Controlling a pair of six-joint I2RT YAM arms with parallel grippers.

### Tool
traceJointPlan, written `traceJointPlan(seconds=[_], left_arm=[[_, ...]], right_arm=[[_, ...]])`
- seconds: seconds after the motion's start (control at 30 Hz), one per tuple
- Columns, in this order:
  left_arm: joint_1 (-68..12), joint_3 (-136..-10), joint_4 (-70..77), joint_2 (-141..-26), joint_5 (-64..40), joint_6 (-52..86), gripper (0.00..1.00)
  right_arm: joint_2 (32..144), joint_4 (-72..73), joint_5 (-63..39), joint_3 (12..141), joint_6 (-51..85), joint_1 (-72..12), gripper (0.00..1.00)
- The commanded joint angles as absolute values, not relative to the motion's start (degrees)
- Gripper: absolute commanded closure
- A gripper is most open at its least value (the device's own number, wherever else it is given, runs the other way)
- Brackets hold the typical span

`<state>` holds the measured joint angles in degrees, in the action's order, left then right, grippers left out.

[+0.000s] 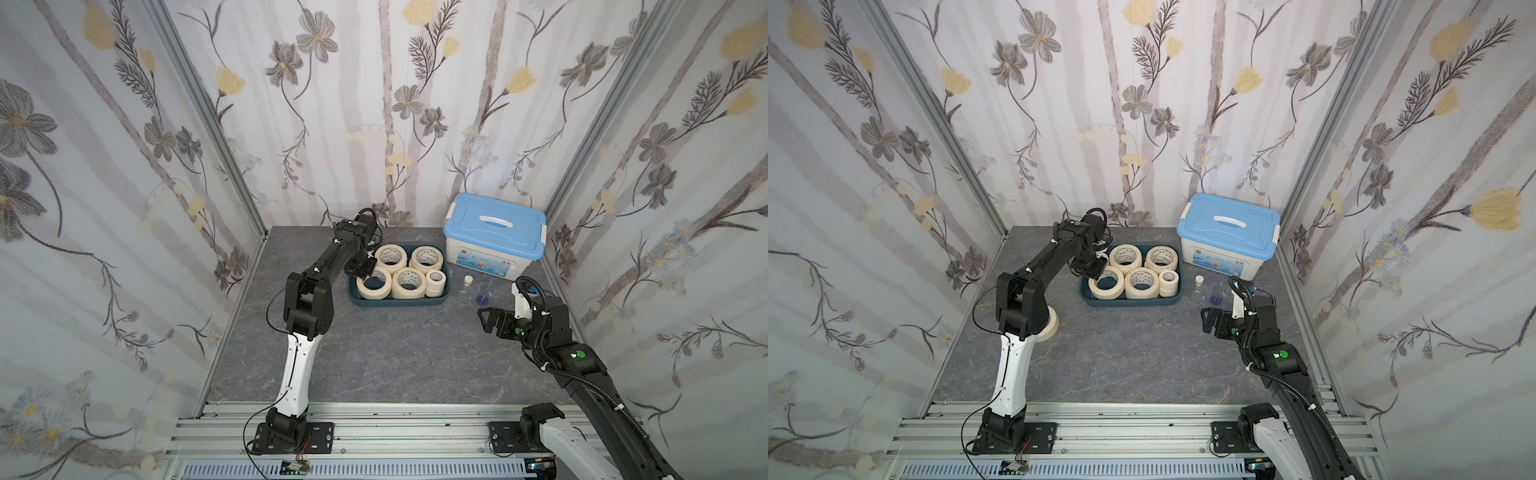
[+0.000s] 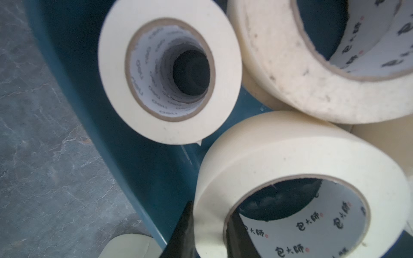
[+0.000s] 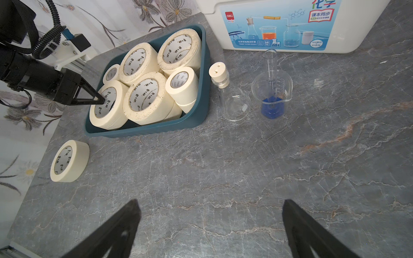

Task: Take out the art tape in the storage box
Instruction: Pick up the art tape from the storage box, then place the art tape at the center of the board.

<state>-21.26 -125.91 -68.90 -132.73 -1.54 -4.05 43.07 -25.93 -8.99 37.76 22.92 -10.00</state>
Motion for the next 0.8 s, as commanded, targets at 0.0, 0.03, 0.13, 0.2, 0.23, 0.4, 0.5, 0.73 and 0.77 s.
traceJointPlan(seconds=[0.0,0.03,0.13,0.2,0.23,0.4,0.5,0.73,0.77], left_arm=[[-21.2,-125.9,-68.1,-130.6,-3.8,-3.4,0.86],[-21.3,-125.9,-68.3,-130.0,-3.6,-3.1,0.86],[-21.3,-125.4,-68.3,-128.0,-3.8,-2.0,0.87],[-21.2,-125.2,-68.5,-126.6,-3.7,-1.3,0.88],[-21.2,-125.0,-68.6,-125.7,-3.4,-0.8,0.88],[-21.2,-121.4,-67.8,-120.5,-2.6,1.7,0.89],[-21.0,-117.1,-66.1,-116.3,-3.1,3.4,0.89],[-20.4,-106.0,-63.9,-107.4,-4.0,6.6,0.89],[-20.3,-104.3,-63.6,-106.2,-3.8,6.9,0.89]], right_arm=[[42.9,-25.8,-8.6,38.1,23.1,-10.0,0.00],[42.8,-25.8,-8.6,38.2,23.1,-10.1,0.00],[42.6,-25.8,-8.7,38.1,23.2,-10.1,0.00],[42.5,-25.8,-8.8,38.1,23.3,-10.0,0.00],[42.3,-25.8,-8.7,38.1,23.4,-10.0,0.00],[41.6,-25.8,-9.0,37.9,23.6,-10.0,0.00],[41.2,-25.8,-9.1,37.8,23.7,-10.1,0.00],[40.8,-25.9,-9.5,37.9,24.1,-10.0,0.00],[40.8,-25.9,-9.6,37.9,24.1,-10.1,0.00]])
